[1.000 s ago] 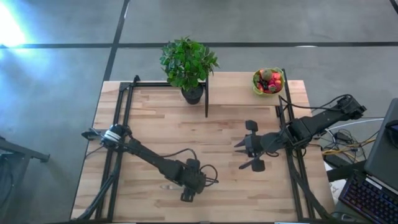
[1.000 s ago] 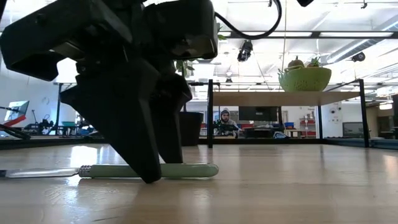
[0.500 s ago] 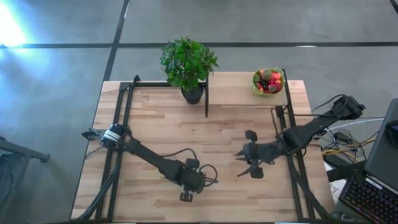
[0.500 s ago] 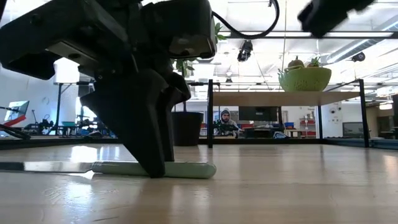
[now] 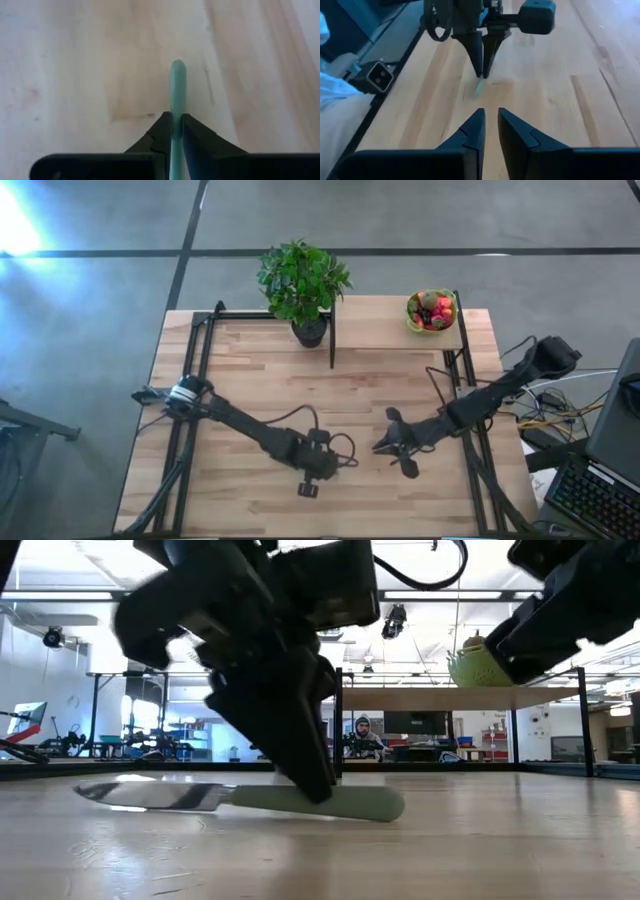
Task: Pick & Place Fruit
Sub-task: Put the kitchen knife on the shelf
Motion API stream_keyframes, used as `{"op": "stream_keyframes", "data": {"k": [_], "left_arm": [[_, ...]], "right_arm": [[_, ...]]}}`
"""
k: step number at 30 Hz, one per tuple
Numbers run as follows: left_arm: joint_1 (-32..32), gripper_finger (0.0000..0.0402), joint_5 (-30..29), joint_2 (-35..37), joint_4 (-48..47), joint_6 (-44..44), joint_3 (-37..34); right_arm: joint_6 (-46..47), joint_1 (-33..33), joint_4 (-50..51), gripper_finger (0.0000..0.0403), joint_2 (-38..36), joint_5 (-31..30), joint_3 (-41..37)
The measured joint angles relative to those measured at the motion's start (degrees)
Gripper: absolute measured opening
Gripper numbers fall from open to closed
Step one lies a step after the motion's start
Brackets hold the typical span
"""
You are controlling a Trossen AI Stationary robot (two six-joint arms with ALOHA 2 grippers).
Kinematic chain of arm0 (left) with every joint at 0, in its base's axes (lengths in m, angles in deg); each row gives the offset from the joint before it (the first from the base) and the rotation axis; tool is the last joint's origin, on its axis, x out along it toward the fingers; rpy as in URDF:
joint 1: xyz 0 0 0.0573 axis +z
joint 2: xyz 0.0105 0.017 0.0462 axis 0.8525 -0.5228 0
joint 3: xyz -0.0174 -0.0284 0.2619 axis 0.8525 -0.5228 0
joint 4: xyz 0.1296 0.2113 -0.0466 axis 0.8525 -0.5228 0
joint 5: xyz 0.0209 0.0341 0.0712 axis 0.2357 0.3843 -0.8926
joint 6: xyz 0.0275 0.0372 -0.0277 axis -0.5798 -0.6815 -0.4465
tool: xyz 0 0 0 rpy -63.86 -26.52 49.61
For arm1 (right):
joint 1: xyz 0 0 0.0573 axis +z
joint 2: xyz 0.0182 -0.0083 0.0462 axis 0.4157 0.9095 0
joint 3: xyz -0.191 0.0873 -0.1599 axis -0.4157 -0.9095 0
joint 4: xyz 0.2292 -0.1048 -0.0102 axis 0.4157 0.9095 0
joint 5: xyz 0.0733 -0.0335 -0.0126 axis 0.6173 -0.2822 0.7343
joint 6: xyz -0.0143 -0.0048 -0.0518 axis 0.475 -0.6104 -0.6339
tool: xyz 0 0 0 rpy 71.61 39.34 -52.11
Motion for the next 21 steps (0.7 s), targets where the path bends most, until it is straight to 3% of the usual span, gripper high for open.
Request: {"op": "stream_keyframes", "data": {"k": [4,11,16,21], "left_arm": [[1.25,0.0037,-0.40,-0.05,1.07,-0.41,-0.04],[2.59,0.0037,-0.51,-0.15,4.05,-1.29,-0.09],[3.10,0.0036,-0.52,-0.20,5.06,-1.44,-0.11],[3.72,0.0036,-0.50,-0.20,5.26,-1.45,-0.09]], "right_arm": [[0.49,0.00,-5.52,0.0054,6.22,-0.11,-0.20],[-0.42,0.00,-3.28,0.0035,15.91,-0.33,7.30],[0.41,-0.02,3.70,0.0017,18.94,-0.45,12.33],[4.34,-0.02,3.65,0.0021,20.67,-0.39,14.66]]}}
